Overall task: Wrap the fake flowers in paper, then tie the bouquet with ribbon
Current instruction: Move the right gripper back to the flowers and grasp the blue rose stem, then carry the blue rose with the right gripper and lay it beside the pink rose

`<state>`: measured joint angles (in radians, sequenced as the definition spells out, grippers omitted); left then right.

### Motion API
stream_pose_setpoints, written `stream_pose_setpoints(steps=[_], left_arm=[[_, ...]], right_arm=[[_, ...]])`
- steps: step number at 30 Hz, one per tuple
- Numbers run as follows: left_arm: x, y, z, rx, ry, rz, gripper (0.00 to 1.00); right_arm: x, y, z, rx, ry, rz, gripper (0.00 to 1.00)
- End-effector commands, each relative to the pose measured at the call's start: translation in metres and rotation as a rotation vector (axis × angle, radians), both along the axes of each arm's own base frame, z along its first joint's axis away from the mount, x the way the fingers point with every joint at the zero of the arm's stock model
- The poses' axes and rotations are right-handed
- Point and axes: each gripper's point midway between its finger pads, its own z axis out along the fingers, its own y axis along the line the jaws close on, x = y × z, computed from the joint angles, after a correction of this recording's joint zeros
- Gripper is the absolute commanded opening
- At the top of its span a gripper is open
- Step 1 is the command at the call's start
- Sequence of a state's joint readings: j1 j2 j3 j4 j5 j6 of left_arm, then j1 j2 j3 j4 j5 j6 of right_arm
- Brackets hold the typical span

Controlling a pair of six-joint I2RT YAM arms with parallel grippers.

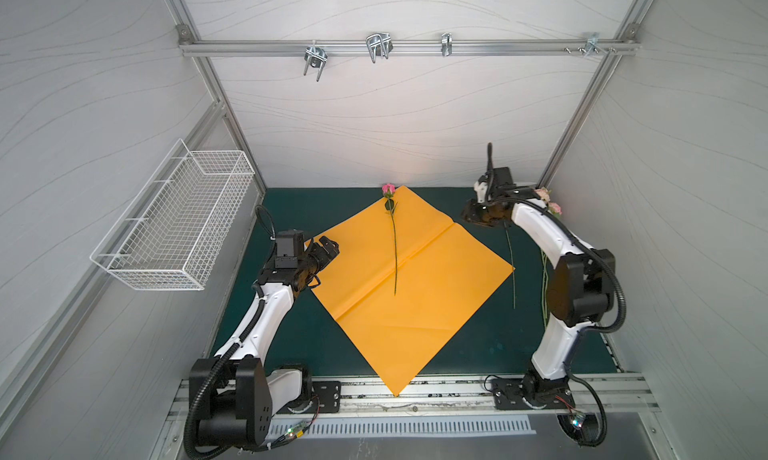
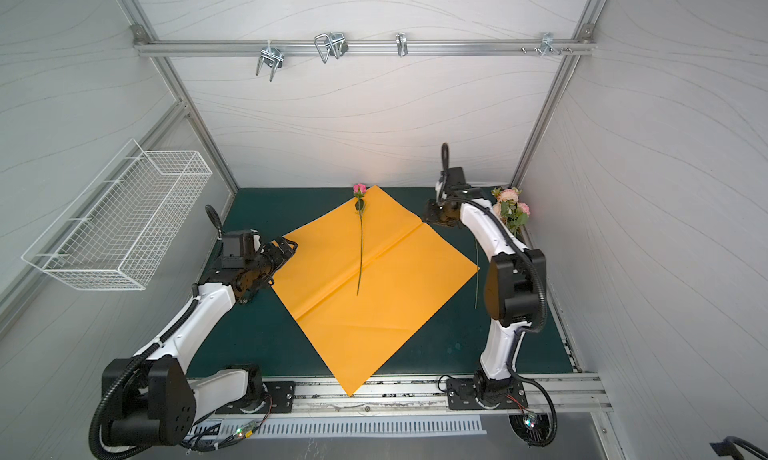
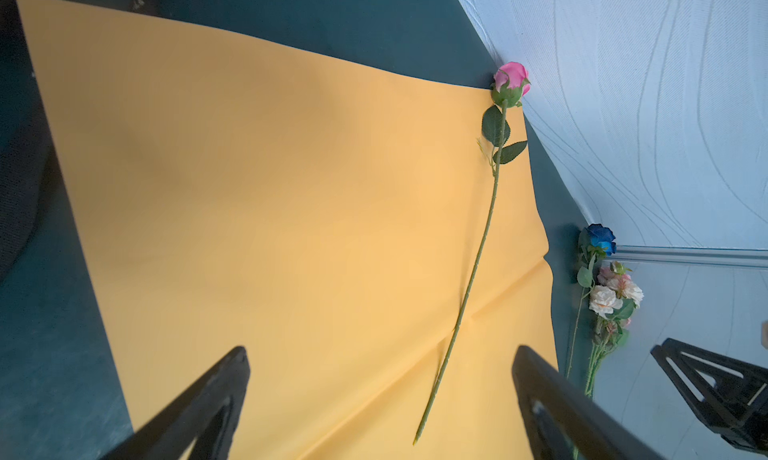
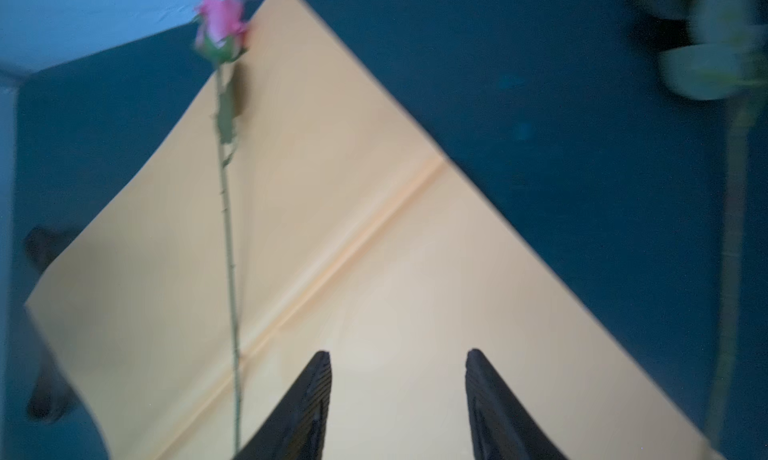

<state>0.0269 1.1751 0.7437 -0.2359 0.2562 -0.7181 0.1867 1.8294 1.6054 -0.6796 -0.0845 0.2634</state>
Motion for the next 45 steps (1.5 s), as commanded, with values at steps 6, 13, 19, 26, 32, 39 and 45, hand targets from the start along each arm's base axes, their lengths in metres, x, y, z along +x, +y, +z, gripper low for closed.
stream_pose_setpoints(steps=[6,13,19,26,32,39,45], left_arm=[[0.014,-0.006,0.017,-0.026,-0.059,-0.021,0.99],[0.016,-0.006,0.014,-0.026,-0.048,-0.025,0.99],[0.020,-0.008,0.011,-0.034,-0.038,-0.031,0.99],[0.023,-0.009,0.009,-0.043,-0.034,-0.031,0.99],[0.022,-0.008,0.010,-0.032,-0.035,-0.029,0.99],[0.021,-0.009,0.006,-0.040,-0.028,-0.031,0.99],[0.021,-0.010,0.003,-0.045,-0.022,-0.039,0.99]], right_arm=[[-0.011,-0.122,-0.097,-0.237,0.232,-0.124,0.48],[0.026,-0.146,-0.128,-0.235,0.255,-0.140,0.51],[0.049,-0.154,-0.152,-0.257,0.294,-0.116,0.46],[0.065,-0.156,-0.165,-0.266,0.323,-0.069,0.12],[0.078,-0.148,-0.107,-0.275,0.217,-0.055,0.00],[0.061,-0.086,-0.013,-0.186,0.072,-0.050,0.00],[0.036,0.037,-0.005,0.091,0.062,0.000,0.00]])
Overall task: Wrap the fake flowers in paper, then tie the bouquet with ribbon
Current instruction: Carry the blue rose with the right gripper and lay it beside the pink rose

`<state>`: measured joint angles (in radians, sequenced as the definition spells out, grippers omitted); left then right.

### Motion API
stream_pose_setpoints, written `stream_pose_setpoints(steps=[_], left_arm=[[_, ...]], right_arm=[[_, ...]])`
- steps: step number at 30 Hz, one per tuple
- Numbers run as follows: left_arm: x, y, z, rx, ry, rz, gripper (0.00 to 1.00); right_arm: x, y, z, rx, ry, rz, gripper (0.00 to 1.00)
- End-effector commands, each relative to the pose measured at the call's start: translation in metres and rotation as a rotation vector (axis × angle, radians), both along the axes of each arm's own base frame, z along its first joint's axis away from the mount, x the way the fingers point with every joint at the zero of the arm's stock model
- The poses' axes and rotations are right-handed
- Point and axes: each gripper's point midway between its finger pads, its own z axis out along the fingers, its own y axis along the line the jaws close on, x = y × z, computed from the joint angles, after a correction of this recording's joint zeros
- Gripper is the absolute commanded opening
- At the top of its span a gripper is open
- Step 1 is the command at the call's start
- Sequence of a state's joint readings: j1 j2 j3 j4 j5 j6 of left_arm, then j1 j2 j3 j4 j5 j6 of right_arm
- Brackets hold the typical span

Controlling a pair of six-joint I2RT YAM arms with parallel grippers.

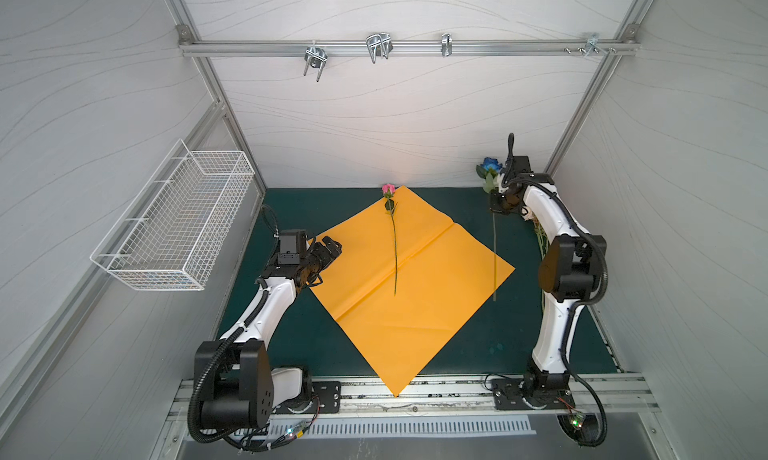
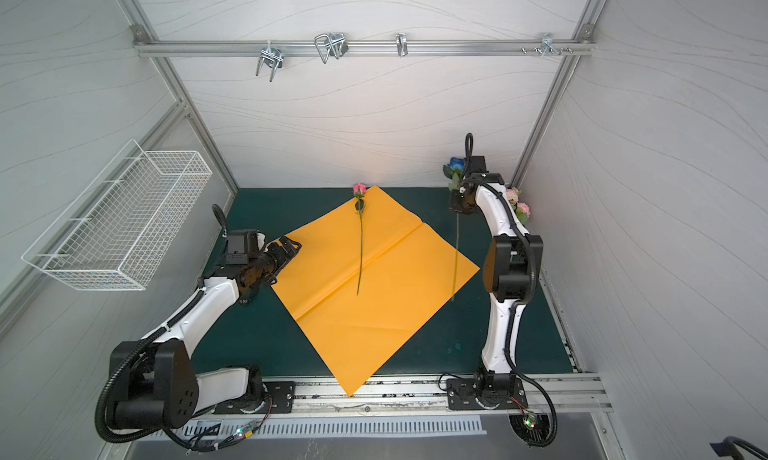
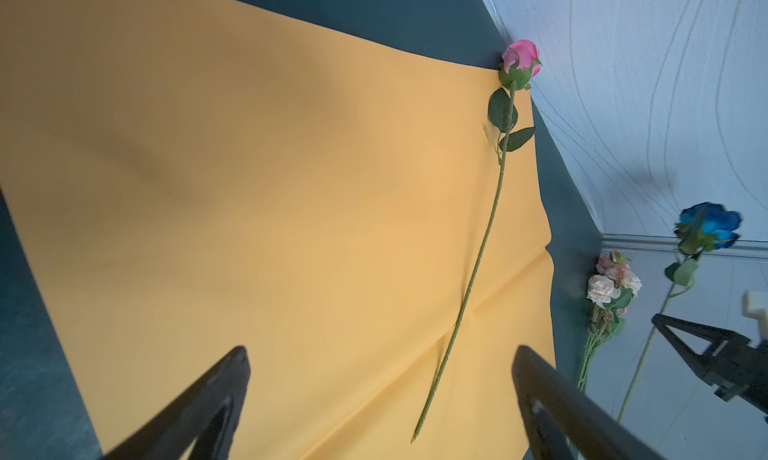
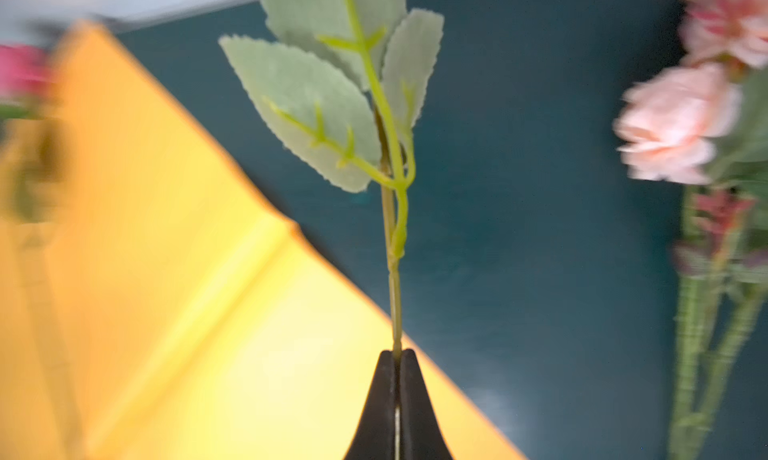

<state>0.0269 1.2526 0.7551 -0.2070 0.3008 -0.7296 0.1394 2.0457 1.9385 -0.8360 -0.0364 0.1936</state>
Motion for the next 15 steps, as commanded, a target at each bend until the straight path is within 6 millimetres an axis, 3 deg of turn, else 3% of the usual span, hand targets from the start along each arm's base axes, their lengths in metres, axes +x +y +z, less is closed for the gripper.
stream_pose_setpoints(steps=[1,6,9,12,15], left_arm=[[0.013,-0.003,0.016,-0.006,-0.061,-0.015,0.99],[0.011,-0.004,0.019,-0.004,-0.066,-0.022,0.99],[0.009,-0.003,0.019,0.006,-0.068,-0.022,0.99],[0.008,-0.003,0.018,0.011,-0.066,-0.024,0.99],[0.006,-0.004,0.019,0.003,-0.071,-0.026,0.99]], right_arm=[[-0.014,0.079,-0.010,0.196,0.047,0.023,0.00],[-0.011,0.171,-0.024,0.248,0.050,0.116,0.00],[-0.008,0.210,-0.036,0.254,0.060,0.157,0.00],[-0.004,0.234,-0.055,0.265,0.075,0.175,0.00],[0.002,0.245,-0.073,0.291,0.094,0.160,0.00]])
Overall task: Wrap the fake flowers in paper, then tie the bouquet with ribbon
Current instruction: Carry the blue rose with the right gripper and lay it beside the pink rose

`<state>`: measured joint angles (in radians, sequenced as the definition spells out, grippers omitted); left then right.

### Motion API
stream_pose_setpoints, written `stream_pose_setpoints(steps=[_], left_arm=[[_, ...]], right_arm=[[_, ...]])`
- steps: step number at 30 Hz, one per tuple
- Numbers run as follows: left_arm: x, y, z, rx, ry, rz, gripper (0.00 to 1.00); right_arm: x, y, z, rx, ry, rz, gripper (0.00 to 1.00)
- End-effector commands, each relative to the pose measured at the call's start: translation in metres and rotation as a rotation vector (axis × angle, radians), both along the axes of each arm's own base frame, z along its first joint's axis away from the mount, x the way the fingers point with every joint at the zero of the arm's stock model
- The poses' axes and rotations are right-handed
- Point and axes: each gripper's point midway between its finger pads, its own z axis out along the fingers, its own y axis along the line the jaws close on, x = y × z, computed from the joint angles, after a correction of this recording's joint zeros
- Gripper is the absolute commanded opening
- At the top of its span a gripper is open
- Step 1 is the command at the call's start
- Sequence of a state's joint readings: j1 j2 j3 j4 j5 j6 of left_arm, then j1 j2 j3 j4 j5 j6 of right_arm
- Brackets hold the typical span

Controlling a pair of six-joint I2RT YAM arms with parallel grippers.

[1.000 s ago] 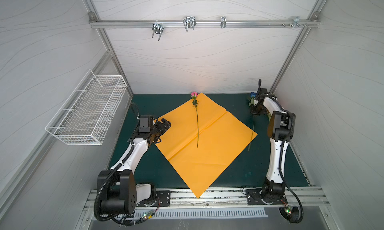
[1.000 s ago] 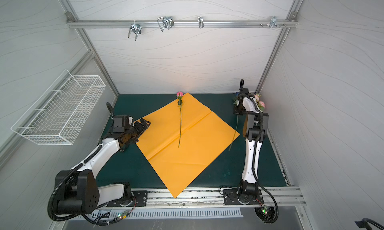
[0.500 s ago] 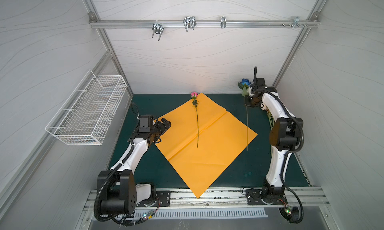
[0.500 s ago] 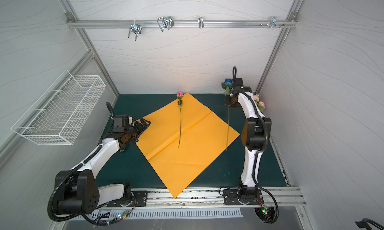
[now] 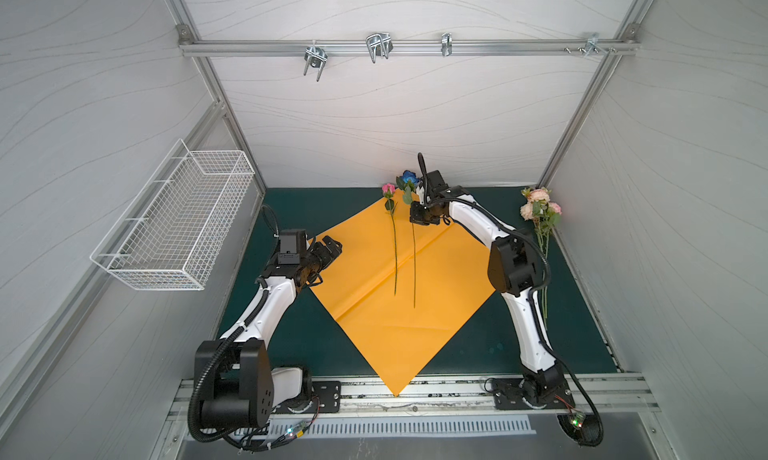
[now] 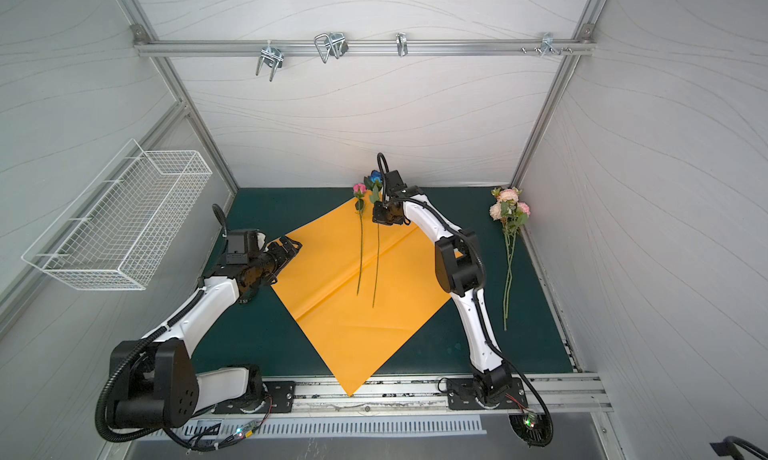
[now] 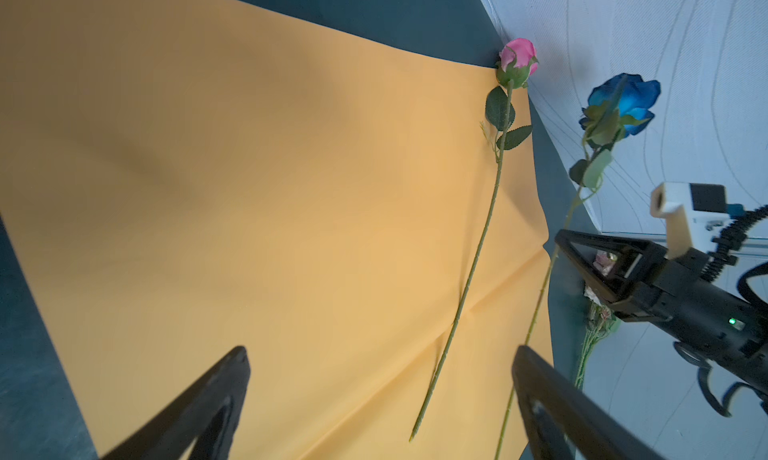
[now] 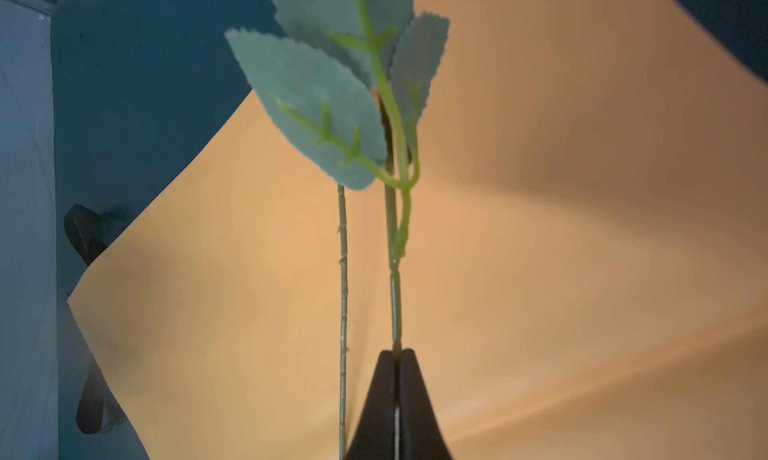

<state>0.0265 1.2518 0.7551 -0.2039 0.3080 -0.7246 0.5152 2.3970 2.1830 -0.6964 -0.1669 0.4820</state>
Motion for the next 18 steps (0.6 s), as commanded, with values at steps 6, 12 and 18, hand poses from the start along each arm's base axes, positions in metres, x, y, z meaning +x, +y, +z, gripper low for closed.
stream_pose_setpoints(steps=[6,12,18], left_arm=[[0.006,-0.003,0.018,0.005,-0.064,-0.022,0.99],[0.006,-0.003,0.016,0.006,-0.061,-0.023,0.99],[0.006,-0.002,0.016,0.006,-0.059,-0.019,0.99]], right_arm=[[0.028,0.024,-0.023,0.082,-0.010,-0.041,0.00],[0.037,0.042,-0.035,0.086,-0.041,0.012,0.04],[0.033,0.040,-0.028,0.068,-0.043,0.039,0.40]])
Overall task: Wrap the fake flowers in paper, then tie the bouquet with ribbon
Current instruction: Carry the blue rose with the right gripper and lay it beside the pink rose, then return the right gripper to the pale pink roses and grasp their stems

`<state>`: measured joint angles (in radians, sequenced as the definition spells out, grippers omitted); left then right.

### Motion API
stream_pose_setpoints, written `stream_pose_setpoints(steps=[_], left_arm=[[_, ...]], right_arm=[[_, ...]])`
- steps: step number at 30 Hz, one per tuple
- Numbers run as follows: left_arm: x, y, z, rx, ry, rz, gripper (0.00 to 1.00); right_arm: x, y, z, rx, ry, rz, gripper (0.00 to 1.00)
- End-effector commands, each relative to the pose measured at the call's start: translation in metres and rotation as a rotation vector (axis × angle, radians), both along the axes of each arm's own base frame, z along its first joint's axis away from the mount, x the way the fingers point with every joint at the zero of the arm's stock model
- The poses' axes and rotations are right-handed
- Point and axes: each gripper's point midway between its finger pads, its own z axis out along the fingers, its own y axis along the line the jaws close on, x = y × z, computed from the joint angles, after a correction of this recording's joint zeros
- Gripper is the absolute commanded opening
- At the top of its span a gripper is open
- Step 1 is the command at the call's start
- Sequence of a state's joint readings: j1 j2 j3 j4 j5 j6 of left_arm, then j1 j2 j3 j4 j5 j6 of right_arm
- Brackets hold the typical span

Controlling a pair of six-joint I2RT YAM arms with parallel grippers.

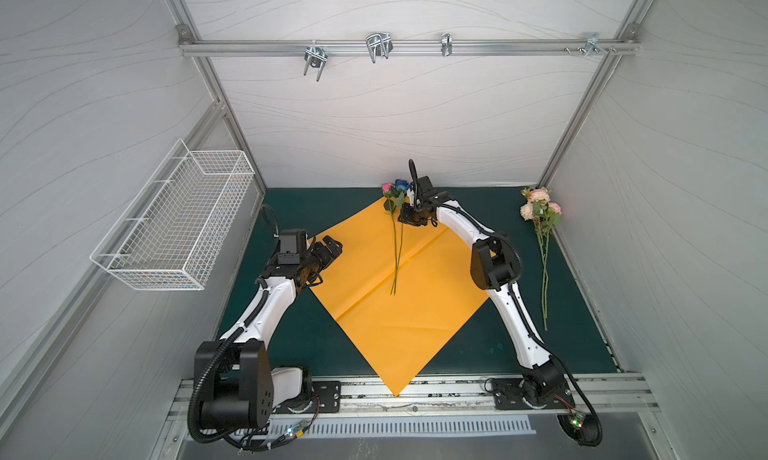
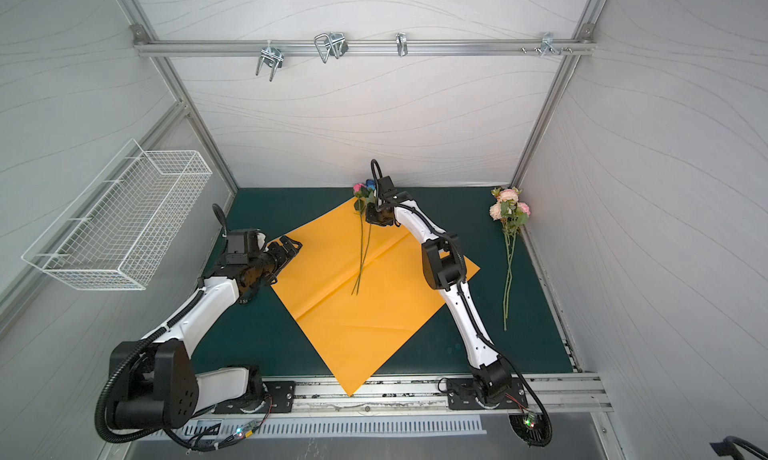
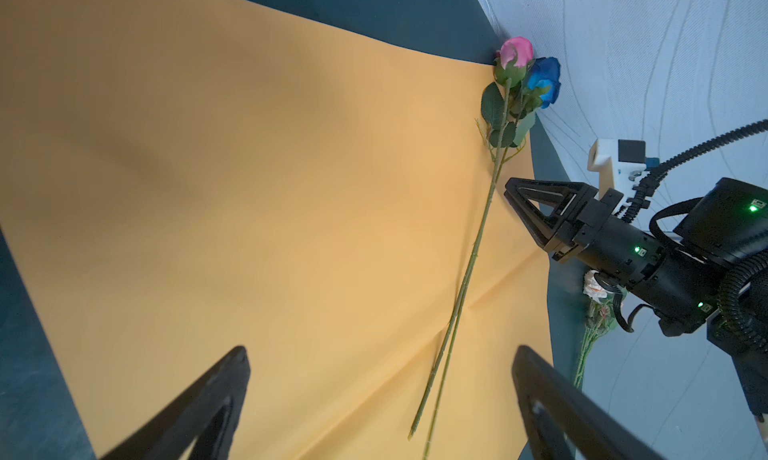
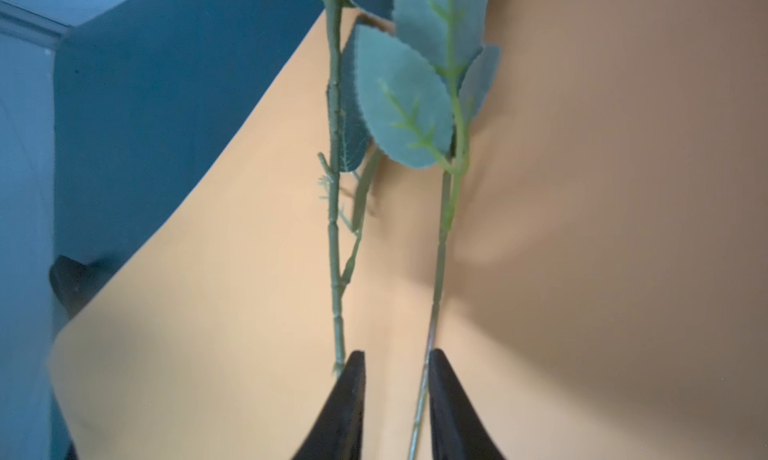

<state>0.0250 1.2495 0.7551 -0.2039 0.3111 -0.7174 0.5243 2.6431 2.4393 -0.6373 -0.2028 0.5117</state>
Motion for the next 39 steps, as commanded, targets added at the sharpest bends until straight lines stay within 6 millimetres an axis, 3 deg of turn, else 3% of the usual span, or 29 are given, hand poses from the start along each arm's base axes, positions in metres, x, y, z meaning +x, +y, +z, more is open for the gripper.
stream_pose_setpoints(steps=[1,7,11,13,16,19,20,21,24,26,29,32,39], left_arm=[[0.007,-0.001,0.016,0.003,-0.055,-0.010,0.99],[0.006,-0.002,0.017,-0.006,-0.059,-0.006,0.99],[0.006,-0.001,0.020,-0.003,-0.070,-0.001,0.99],[0.005,-0.001,0.020,-0.006,-0.070,-0.001,0.99],[0.004,-0.002,0.021,-0.011,-0.076,-0.006,0.99],[0.003,-0.003,0.023,-0.010,-0.082,-0.011,0.99],[0.003,-0.003,0.024,-0.010,-0.084,-0.012,0.99],[0.003,-0.003,0.023,-0.010,-0.084,-0.013,0.99],[0.004,-0.004,0.024,-0.012,-0.084,-0.020,0.99],[0.005,-0.005,0.022,-0.011,-0.077,-0.024,0.99],[0.006,-0.005,0.020,-0.012,-0.068,-0.027,0.99],[0.007,-0.006,0.017,-0.019,-0.067,-0.025,0.99],[0.012,-0.006,0.012,-0.021,-0.051,-0.029,0.99]], right_arm=[[-0.005,0.002,0.018,-0.012,-0.024,0.037,0.42],[-0.012,-0.036,0.078,-0.065,-0.083,0.029,0.51],[-0.028,-0.094,0.114,-0.118,-0.102,-0.039,0.49],[-0.038,-0.133,0.121,-0.163,-0.100,-0.083,0.49],[-0.052,-0.213,0.124,-0.264,-0.096,-0.182,0.48],[-0.071,-0.309,0.112,-0.333,-0.031,-0.327,0.49],[-0.077,-0.330,0.107,-0.345,-0.009,-0.363,0.49],[-0.086,-0.367,0.099,-0.352,0.034,-0.439,0.51],[-0.105,-0.433,0.077,-0.302,0.108,-0.590,0.55],[-0.109,-0.461,0.064,-0.264,0.125,-0.650,0.56],[-0.112,-0.493,0.040,-0.282,0.188,-0.708,0.58],[-0.113,-0.507,0.016,-0.330,0.246,-0.709,0.60],[-0.103,-0.509,-0.028,-0.328,0.328,-0.668,0.59]])
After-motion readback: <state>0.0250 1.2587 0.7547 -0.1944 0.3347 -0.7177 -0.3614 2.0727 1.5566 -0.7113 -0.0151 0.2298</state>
